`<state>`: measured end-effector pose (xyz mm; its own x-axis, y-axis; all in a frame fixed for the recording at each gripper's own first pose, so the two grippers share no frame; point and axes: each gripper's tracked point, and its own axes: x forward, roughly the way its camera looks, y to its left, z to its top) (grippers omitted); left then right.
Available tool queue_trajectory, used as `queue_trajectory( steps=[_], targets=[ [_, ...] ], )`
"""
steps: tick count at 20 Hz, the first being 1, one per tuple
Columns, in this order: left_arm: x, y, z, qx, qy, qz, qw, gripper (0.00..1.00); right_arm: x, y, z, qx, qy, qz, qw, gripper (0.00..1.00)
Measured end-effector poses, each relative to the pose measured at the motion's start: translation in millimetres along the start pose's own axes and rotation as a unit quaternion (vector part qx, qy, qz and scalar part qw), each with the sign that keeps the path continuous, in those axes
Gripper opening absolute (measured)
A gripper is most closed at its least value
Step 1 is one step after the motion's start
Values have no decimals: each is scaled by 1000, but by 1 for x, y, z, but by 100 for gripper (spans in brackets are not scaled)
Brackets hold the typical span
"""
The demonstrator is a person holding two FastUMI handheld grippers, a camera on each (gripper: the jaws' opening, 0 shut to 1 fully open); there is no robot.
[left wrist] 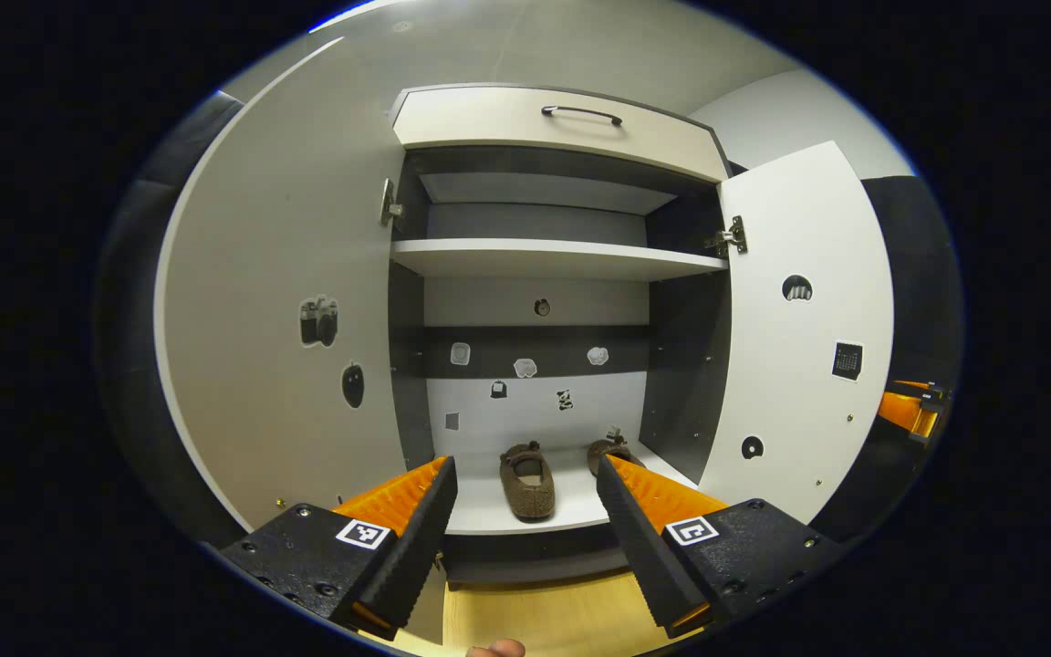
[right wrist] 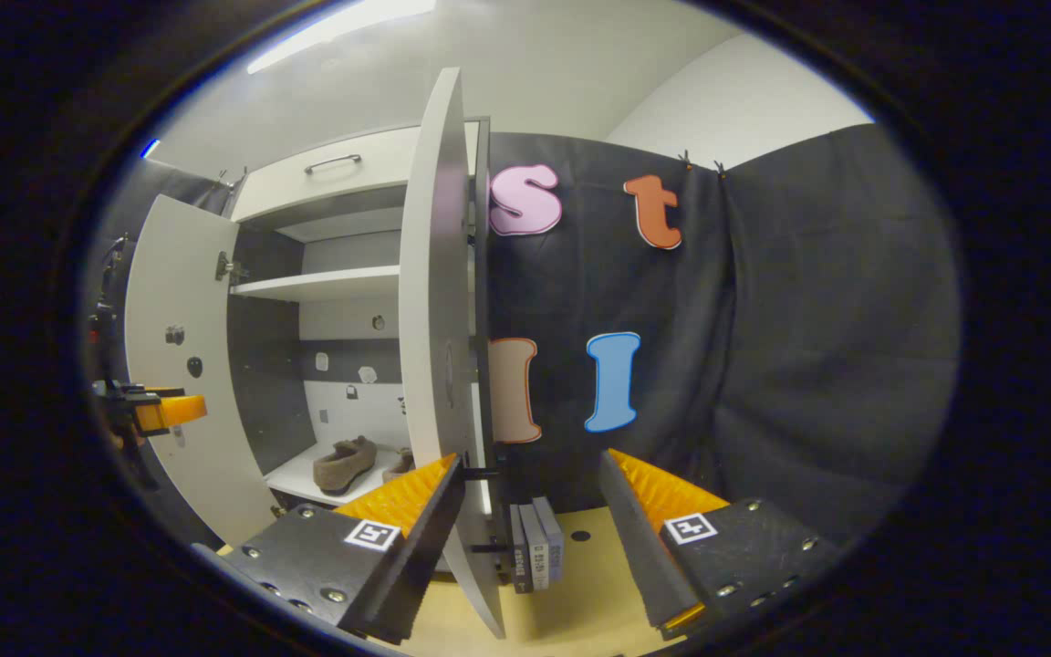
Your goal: Grab one shoe with the right hand and put it into the shoe cabinet, grab the other shoe with the left hand and put it into the shoe cabinet; then close the right door with the right hand and the left door with the left hand.
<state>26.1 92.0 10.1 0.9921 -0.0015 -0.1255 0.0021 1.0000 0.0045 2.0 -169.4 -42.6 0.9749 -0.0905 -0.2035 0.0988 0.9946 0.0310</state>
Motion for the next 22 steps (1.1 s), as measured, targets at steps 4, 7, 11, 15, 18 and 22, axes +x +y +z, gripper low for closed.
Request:
queue_trajectory(
  steps=[4, 7, 11, 15, 18, 22],
  targets=[
    [-15, 6, 11, 1, -11, 9, 1000, 95, -1, 17, -1, 0, 5, 35, 999, 90],
    [-28, 10, 17, -2, -19, 15, 1000, 95, 1, 47, -3, -2, 7, 67, 998, 85],
    [-44, 20, 20, -8, -23, 27, 999, 95, 8, 84, -5, -7, 14, 110, 994, 90],
    [-55, 37, 16, -9, -20, 49, 999, 95, 15, 123, -10, -6, 22, 153, 988, 90],
    [-65, 51, 14, -11, -18, 65, 998, 95, 24, 146, -11, -5, 23, 170, 985, 90],
    [-74, 63, 12, -14, -16, 82, 996, 95, 38, 167, -18, -13, 31, 184, 982, 90]
  ],
)
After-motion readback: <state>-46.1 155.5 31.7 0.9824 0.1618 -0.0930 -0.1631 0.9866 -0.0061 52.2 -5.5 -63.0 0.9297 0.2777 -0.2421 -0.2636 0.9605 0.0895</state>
